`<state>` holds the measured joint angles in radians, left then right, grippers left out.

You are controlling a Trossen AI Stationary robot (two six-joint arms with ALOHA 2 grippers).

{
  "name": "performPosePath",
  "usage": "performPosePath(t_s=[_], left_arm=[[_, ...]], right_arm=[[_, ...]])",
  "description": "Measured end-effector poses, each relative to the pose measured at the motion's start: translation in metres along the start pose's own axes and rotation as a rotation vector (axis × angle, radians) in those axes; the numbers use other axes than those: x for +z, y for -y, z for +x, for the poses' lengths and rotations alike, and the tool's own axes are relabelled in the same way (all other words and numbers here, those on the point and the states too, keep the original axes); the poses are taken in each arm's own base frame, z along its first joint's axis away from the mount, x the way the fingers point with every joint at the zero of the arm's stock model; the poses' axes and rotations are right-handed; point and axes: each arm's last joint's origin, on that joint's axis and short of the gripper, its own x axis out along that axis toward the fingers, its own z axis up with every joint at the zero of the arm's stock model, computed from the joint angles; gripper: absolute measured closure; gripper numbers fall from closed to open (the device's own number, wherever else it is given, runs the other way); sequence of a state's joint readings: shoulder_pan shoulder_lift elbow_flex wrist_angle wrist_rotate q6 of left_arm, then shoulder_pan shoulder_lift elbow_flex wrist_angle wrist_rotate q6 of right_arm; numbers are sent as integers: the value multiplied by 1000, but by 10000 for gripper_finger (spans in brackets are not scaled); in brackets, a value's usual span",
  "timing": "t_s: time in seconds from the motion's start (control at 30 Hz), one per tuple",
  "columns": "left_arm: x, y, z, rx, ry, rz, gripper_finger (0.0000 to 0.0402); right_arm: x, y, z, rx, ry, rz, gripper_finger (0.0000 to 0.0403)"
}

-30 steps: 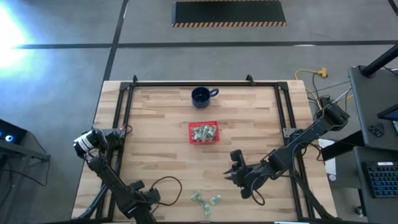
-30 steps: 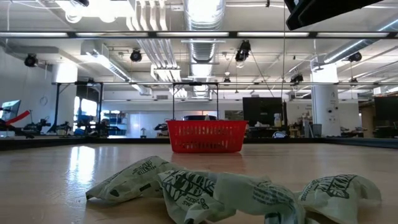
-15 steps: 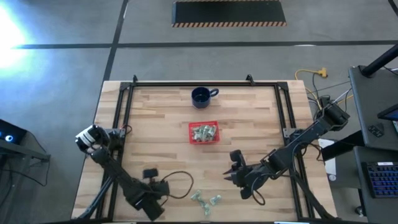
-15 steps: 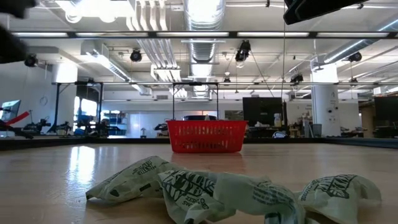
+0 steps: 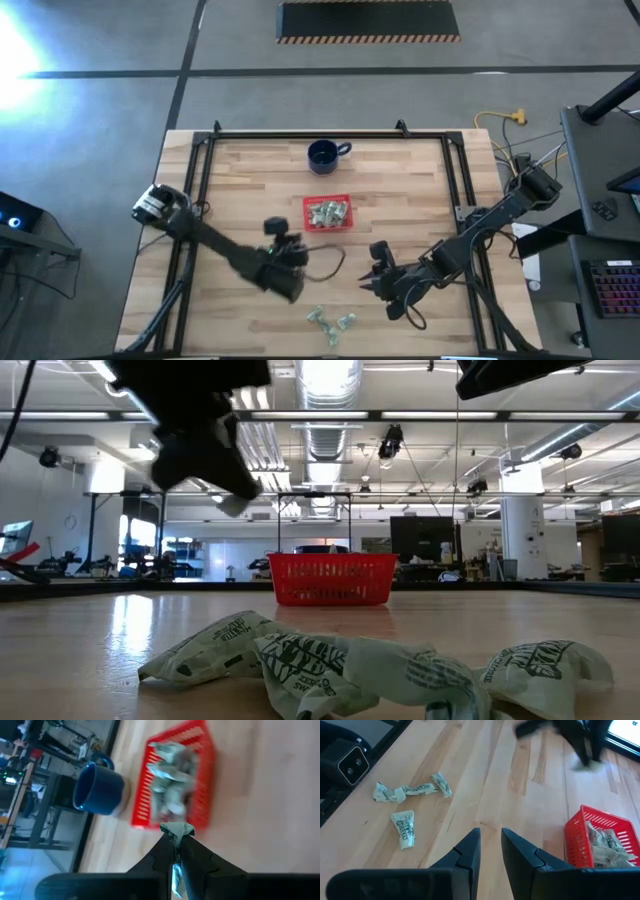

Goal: Pick and place items into bin
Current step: Put the stevia packet into the red bin

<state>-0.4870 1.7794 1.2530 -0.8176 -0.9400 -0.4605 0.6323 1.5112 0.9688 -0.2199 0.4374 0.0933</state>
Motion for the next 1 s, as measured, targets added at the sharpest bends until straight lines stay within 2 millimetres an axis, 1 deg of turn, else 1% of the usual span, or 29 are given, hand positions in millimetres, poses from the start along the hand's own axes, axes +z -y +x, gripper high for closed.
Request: performPosePath(t_s=[0.2,0.27,0.43,0.53,0.67,0.8,0.9,1.0], left_arm=[[21,-27,42,29,-8,-14,391],[27,-35,54,-10,-8,-20,391],[37,-53,81,-174,5,-34,391],[38,-64,94,-192,0,-53,391],[36,-74,104,-190,-21,-60,391],[34,-78,110,-231,-30,-14,388],[33,-79,111,-241,-30,5,371],[33,-79,111,-241,-26,36,342]], right_arm=[[-1,0,0,0,-8,-19,335],[-1,0,0,0,-8,-21,335],[-1,0,0,0,-8,-22,335],[-1,0,0,0,-8,-21,335],[-1,0,0,0,-9,-22,335],[-2,0,0,0,-10,-42,335],[-2,0,0,0,-10,-63,335],[-2,0,0,0,-10,-76,335]])
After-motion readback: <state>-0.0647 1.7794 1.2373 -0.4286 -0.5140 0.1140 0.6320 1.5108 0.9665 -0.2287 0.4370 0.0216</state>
